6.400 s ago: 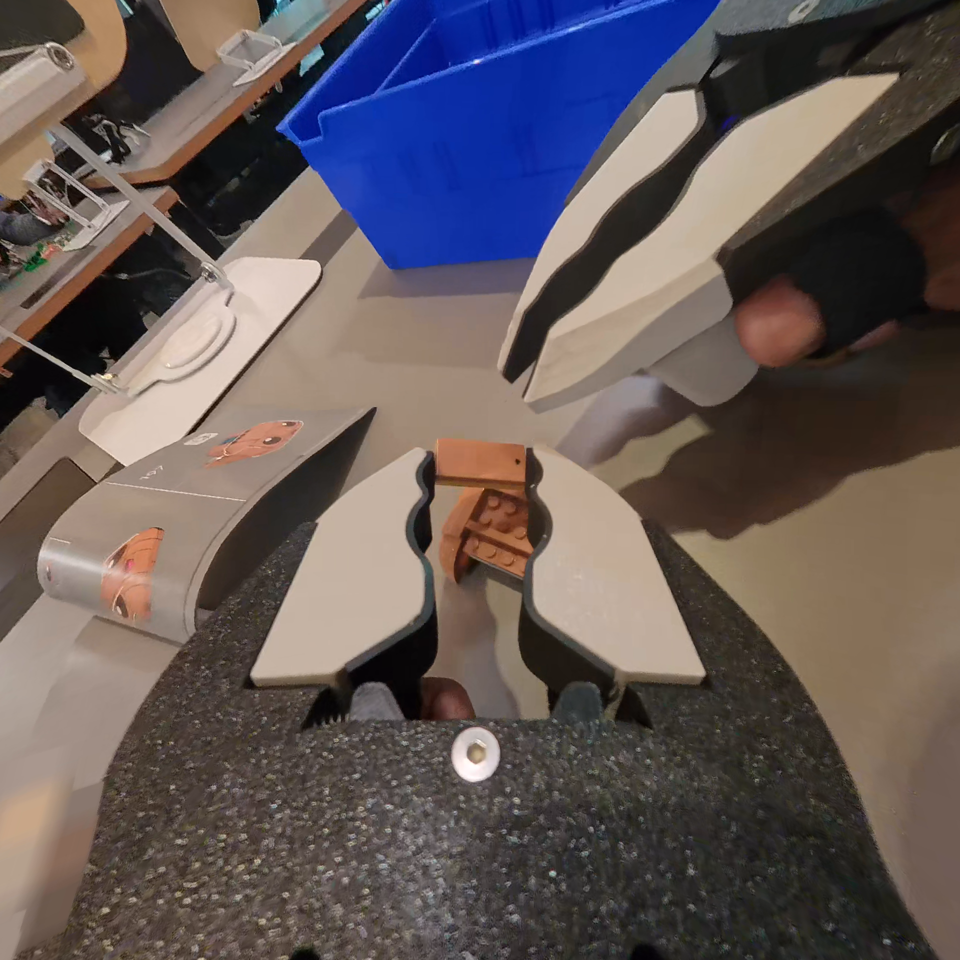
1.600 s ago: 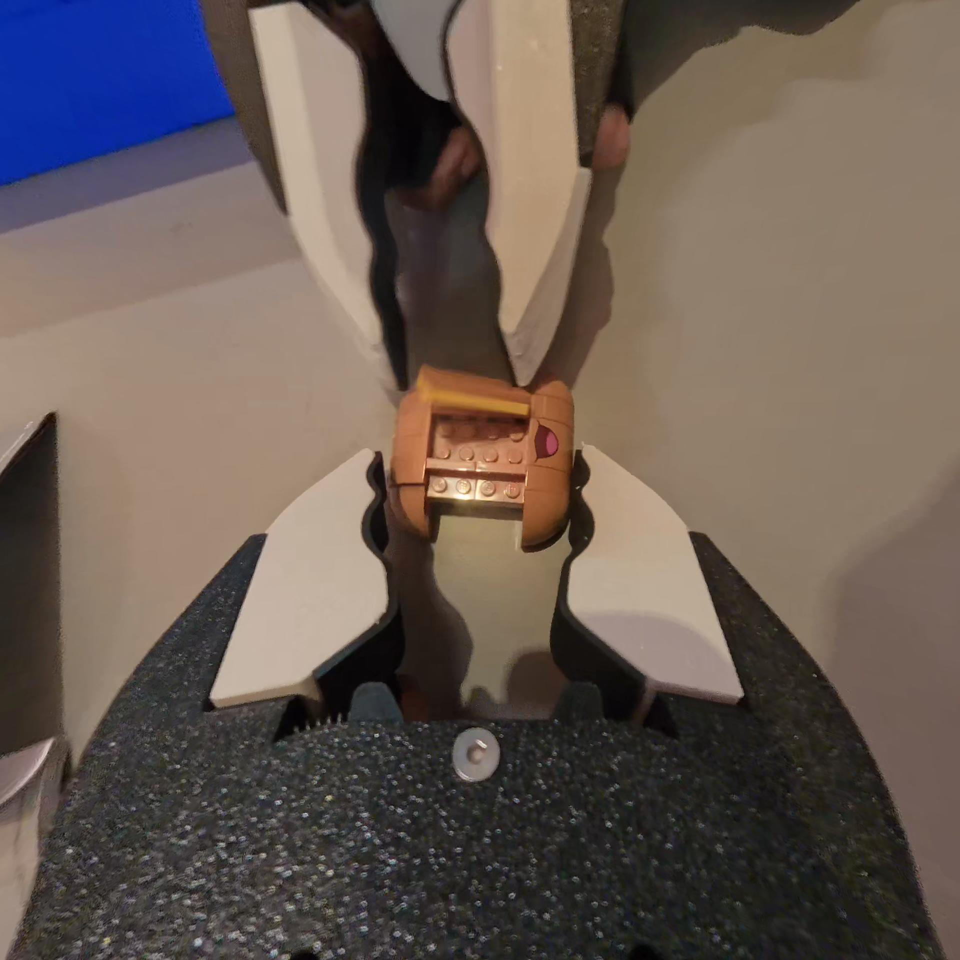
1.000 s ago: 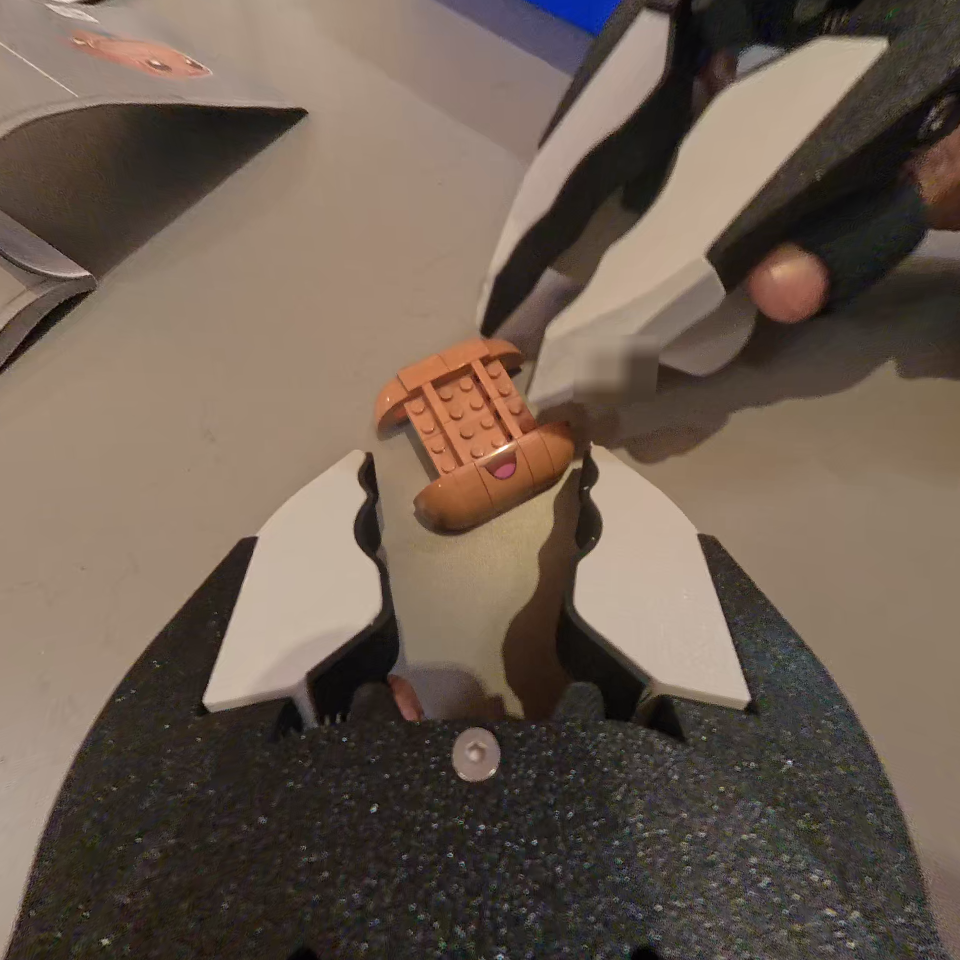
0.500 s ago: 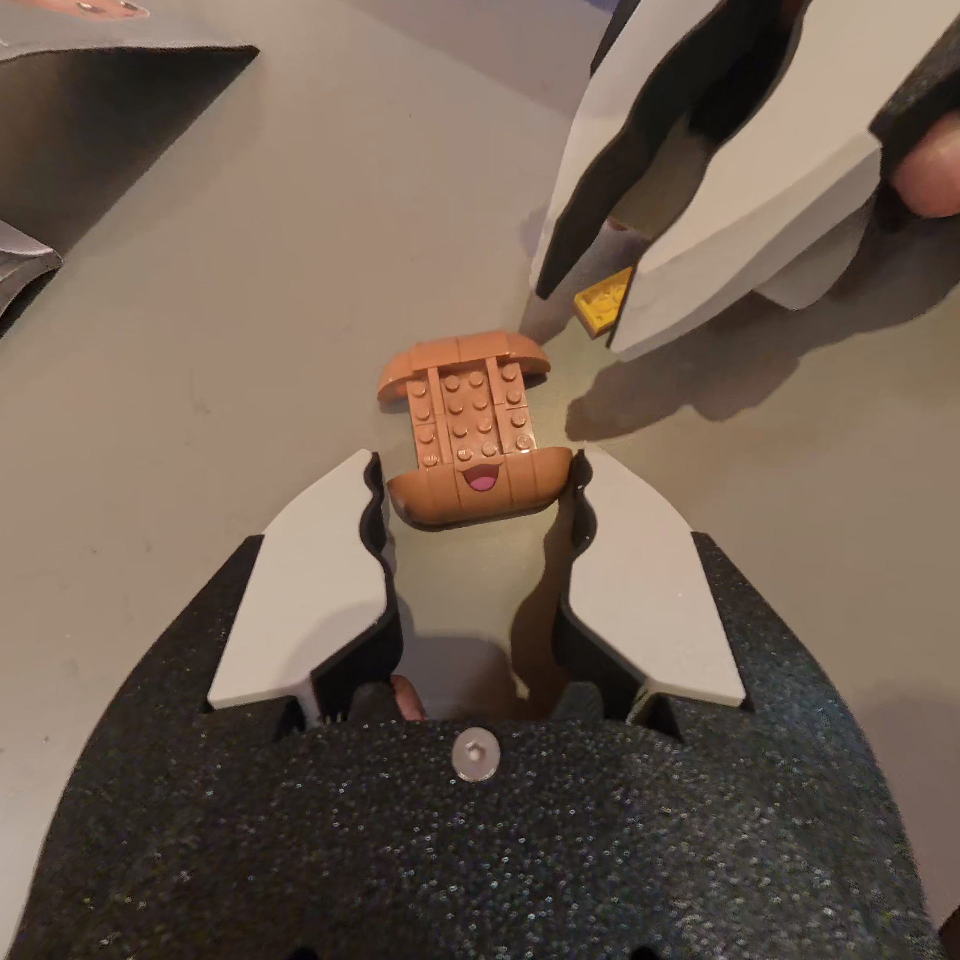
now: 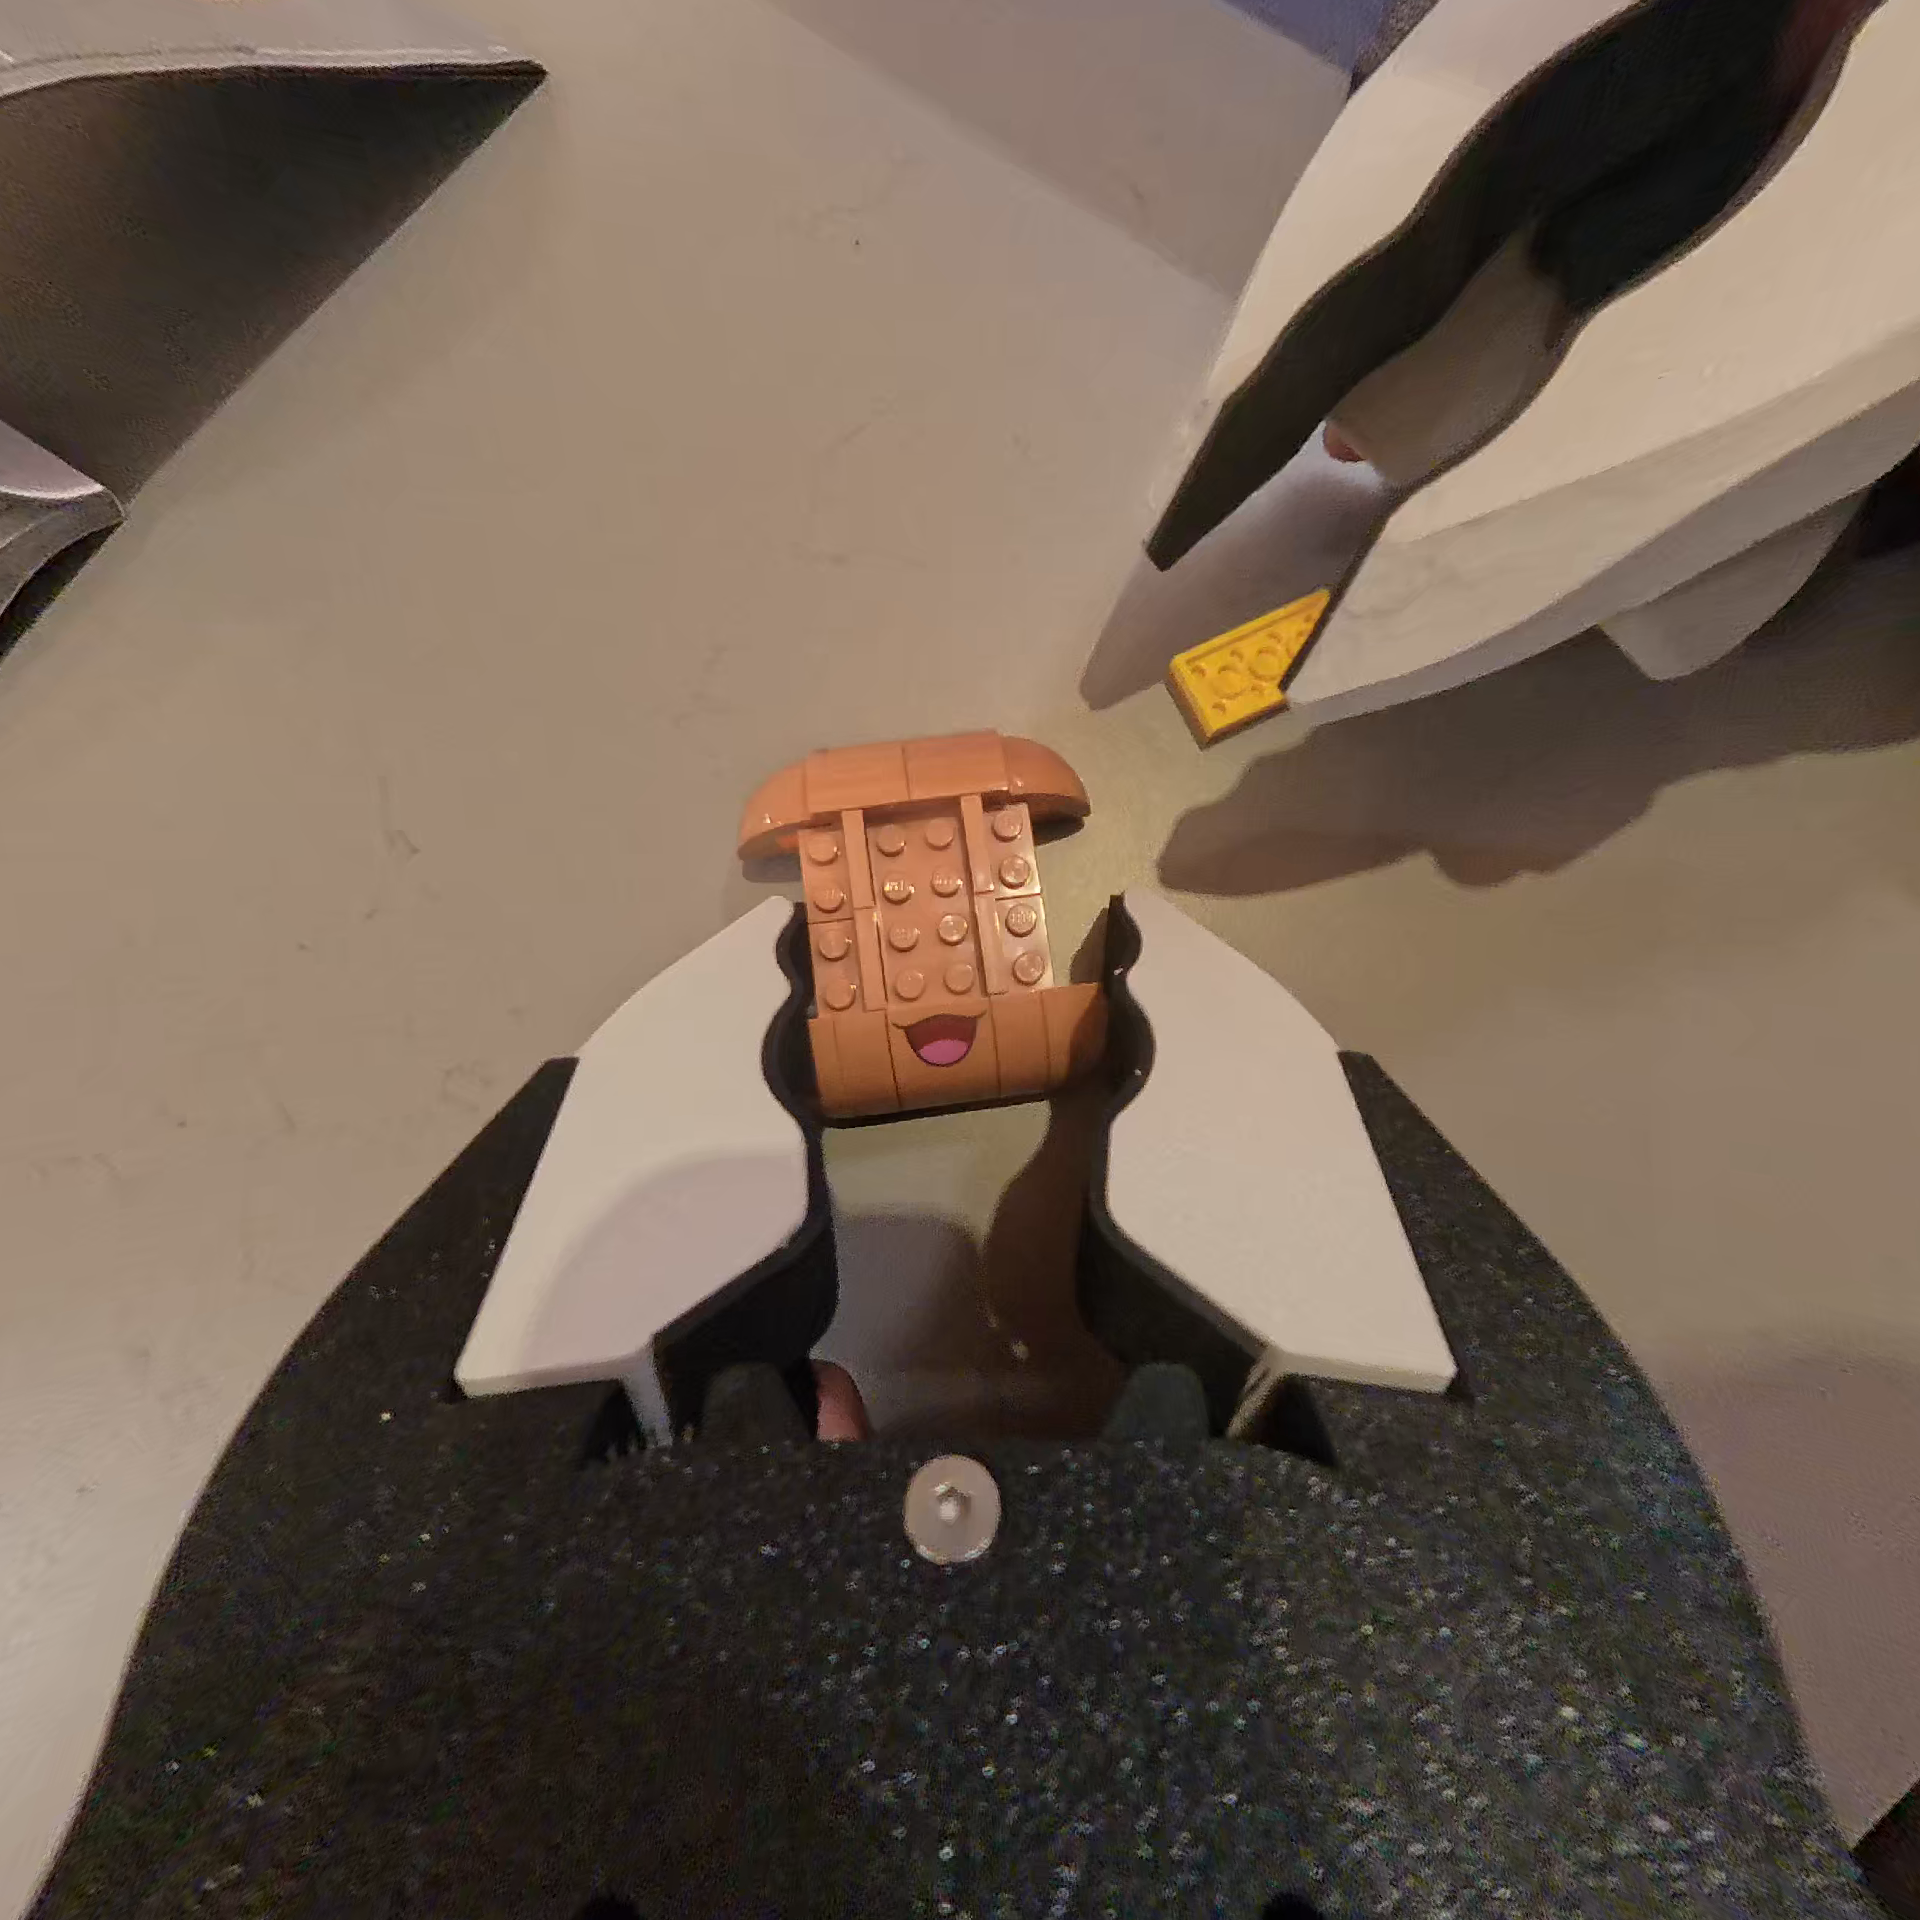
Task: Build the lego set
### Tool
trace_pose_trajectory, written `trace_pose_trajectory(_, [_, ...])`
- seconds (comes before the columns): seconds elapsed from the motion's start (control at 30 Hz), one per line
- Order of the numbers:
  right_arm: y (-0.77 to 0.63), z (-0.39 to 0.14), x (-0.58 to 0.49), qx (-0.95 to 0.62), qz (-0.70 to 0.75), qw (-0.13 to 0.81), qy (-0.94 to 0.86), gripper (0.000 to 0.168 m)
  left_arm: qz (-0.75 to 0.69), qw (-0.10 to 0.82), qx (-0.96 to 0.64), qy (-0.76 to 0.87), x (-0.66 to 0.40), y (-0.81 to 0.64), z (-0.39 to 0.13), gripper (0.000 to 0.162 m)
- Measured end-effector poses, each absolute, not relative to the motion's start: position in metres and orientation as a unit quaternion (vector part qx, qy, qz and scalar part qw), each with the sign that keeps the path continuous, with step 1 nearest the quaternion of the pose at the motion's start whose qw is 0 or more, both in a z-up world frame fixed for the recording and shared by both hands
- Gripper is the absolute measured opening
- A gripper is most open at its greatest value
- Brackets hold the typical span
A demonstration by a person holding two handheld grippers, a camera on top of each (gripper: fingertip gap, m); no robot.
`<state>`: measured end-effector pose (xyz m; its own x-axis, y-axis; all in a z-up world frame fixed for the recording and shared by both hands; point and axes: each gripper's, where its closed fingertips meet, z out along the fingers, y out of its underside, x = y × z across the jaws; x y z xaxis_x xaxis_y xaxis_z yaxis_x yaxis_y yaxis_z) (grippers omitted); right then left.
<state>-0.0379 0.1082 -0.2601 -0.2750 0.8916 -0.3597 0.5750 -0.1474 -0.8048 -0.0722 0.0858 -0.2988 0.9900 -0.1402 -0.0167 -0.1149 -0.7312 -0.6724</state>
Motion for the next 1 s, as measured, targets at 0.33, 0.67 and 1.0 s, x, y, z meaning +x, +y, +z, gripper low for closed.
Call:
trace_pose_trajectory(0.33, [0.111,-0.259,-0.011,-0.562,0.391,0.192,-0.703,0.038,-0.066,0.366,-0.907,0.197,-0.067,0.081,-0.297,0.043])
trace_pose_trajectory(0.67, [0.122,-0.283,-0.004,-0.574,0.321,0.206,-0.724,0.039,-0.097,0.37,-0.884,0.27,-0.068,0.092,-0.28,0.043])
trace_pose_trajectory(1.0, [0.114,-0.299,-0.011,-0.557,0.276,0.193,-0.759,0.016,-0.137,0.369,-0.828,0.399,-0.07,0.127,-0.277,0.043])
